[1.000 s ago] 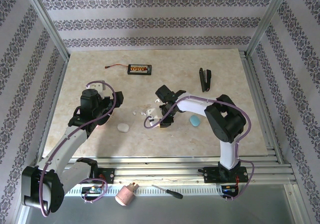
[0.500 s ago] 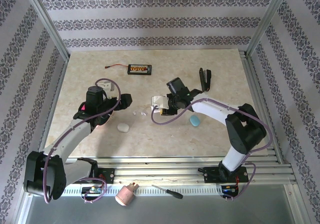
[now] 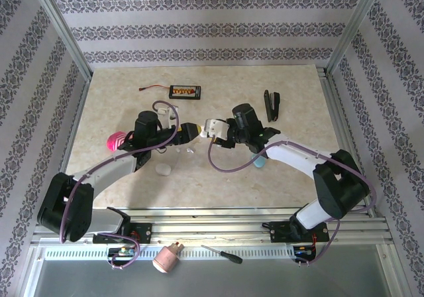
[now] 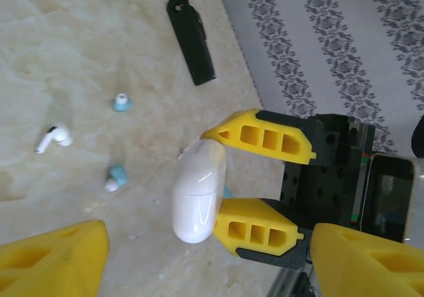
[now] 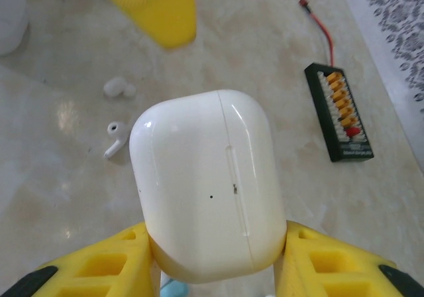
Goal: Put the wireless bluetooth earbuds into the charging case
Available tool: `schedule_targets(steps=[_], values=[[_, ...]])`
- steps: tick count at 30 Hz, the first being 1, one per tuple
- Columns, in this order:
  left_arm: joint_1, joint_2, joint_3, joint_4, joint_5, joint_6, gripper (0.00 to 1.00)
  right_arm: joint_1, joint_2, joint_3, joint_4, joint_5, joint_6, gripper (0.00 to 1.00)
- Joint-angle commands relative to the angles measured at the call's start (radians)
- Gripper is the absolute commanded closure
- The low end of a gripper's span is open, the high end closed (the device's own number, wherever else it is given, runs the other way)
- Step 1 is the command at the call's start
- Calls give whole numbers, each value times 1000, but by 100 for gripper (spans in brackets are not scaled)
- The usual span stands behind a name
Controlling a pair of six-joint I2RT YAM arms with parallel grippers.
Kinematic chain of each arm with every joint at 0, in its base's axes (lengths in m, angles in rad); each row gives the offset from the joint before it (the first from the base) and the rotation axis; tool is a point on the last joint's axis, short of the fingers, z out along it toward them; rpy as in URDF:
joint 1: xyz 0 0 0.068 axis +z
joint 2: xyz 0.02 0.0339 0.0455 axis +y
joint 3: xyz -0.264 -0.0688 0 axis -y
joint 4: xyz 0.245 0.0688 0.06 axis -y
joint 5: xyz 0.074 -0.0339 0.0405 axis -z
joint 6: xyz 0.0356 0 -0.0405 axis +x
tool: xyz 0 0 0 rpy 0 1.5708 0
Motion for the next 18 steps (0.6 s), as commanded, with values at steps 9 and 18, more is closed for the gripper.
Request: schedule_targets(steps=[9, 18], values=[[-57, 80, 6, 220, 30, -53, 42, -15, -60, -33, 92, -122, 84, 61], [-62, 86, 2, 235, 36, -52, 74, -15, -66, -34, 98, -133, 105, 61]])
